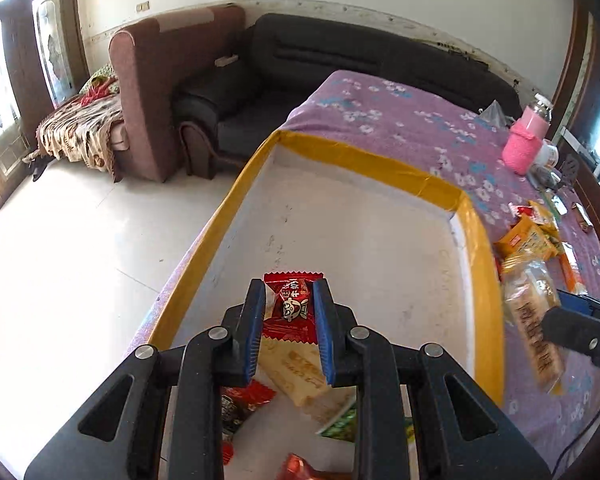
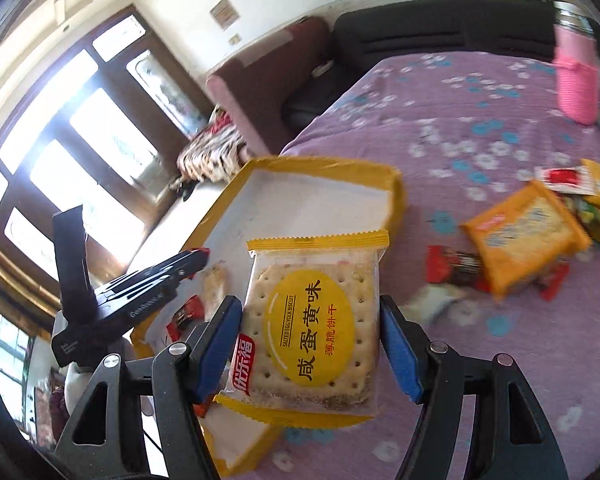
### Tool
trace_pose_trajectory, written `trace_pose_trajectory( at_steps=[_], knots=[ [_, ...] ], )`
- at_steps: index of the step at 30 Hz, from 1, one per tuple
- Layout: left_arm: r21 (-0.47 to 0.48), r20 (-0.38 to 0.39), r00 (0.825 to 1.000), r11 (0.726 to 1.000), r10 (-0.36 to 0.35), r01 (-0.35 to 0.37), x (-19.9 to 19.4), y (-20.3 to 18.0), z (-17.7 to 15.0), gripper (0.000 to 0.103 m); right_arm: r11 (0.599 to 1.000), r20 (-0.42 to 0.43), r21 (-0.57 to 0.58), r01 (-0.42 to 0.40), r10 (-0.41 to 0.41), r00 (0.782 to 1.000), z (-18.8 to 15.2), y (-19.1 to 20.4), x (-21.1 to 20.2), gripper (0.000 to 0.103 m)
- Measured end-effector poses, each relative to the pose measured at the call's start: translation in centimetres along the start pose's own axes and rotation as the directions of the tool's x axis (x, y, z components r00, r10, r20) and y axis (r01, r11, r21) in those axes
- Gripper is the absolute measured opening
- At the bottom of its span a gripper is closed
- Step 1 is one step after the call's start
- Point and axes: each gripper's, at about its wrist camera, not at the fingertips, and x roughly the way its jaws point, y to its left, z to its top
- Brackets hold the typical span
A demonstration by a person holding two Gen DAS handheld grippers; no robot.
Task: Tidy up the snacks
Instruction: 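Carry both snacks over the tray and open both tools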
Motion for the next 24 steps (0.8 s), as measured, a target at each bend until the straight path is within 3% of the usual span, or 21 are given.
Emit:
trace_pose_trajectory(
  at_steps=[7,13,17,24],
  knots=[
    [-0.058,-0.01,1.0,0.998,-0.009,0.009,0.4,2.2,-0.4,0.022,0.998,-0.115,-0.064,0.024,-0.032,0.993,0.5,4.4,7.1,0.069],
    [-0.116,0.019,0.999,0.993,-0.036,0.038,-1.3,3.9,-0.7,0.027,0.995,-0.146,-0.089,0.049,-0.061,0.987,-0.3,5.4,9.8,0.07],
    [-0.169,0.049,0.996,0.982,-0.073,0.08,-3.0,4.6,-0.9,0.042,0.995,-0.13,-0.09,0.04,-0.051,0.99,-0.3,5.8,9.1,0.07],
    [-0.194,0.183,0.969,0.96,-0.165,0.201,-8.5,3.0,-2.6,0.05,1.0,-0.038,-0.024,-0.005,0.004,0.999,0.1,3.8,4.1,0.07]
  ],
)
